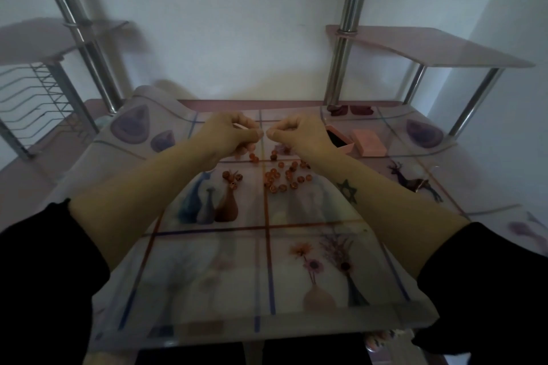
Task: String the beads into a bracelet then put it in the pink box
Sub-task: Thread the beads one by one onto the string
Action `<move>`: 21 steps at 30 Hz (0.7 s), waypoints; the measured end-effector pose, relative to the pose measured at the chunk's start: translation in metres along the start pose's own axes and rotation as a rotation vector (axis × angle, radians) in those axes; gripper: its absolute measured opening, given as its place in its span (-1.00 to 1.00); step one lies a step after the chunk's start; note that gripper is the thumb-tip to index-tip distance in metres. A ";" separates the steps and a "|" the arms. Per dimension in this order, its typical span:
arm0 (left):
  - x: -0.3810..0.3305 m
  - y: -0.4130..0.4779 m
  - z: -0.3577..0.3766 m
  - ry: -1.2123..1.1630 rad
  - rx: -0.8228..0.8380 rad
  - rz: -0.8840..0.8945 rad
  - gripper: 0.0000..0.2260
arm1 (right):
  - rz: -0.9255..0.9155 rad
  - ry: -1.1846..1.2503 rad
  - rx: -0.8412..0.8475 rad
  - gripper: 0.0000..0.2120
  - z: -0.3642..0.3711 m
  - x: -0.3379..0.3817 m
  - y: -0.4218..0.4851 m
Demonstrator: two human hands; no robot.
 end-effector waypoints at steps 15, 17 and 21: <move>-0.009 -0.028 0.066 0.603 0.336 0.195 -0.90 | 0.014 -0.085 0.000 -0.93 -0.001 -0.009 -0.009; -0.008 -0.029 0.072 0.672 0.352 0.212 -0.92 | 0.010 -0.081 -0.005 -0.91 -0.002 -0.008 -0.011; -0.006 -0.029 0.080 0.850 0.338 0.263 -0.89 | 0.011 -0.082 -0.009 -0.96 -0.005 -0.010 -0.013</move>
Point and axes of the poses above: each hand's wrist, its own y-axis towards the middle knuckle, its own z-axis out of the palm, x = y × z, the point moved 8 cm from there along y, towards the middle knuckle, and after that the axes turned 6 degrees about -z, right-handed, at the moved point
